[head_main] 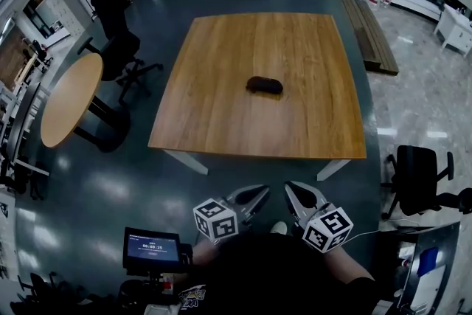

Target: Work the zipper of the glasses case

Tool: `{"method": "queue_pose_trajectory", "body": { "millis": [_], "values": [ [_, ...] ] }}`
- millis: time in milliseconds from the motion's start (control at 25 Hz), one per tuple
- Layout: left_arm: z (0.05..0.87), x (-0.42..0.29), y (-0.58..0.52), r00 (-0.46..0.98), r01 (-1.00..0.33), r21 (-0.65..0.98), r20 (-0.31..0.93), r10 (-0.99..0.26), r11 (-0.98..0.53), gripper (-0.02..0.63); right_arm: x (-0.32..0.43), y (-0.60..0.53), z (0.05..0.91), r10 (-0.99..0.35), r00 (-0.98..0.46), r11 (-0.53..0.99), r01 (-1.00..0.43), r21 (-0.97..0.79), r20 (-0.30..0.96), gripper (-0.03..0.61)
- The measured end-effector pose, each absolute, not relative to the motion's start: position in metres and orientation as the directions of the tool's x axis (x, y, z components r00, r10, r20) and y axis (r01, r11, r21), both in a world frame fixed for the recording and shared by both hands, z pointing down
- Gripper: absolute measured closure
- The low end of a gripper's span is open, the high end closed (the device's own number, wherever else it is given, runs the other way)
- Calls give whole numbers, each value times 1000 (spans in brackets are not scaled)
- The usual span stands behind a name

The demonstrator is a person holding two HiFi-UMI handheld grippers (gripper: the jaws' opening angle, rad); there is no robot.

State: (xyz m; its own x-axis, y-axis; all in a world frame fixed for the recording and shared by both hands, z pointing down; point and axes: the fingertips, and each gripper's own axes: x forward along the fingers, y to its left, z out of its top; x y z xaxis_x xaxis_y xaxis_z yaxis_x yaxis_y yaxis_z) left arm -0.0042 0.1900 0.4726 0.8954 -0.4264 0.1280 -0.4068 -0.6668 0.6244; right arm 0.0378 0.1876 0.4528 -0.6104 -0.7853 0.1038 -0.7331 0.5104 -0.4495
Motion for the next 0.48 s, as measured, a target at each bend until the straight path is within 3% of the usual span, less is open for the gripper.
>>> {"method": "queue_pose_trajectory", "body": {
  "millis": [480],
  "values": [
    [473, -2, 184, 894, -411, 627, 136, -426, -662, 615, 41, 181, 453, -785, -609, 507, -734, -451, 109, 574]
  ]
}}
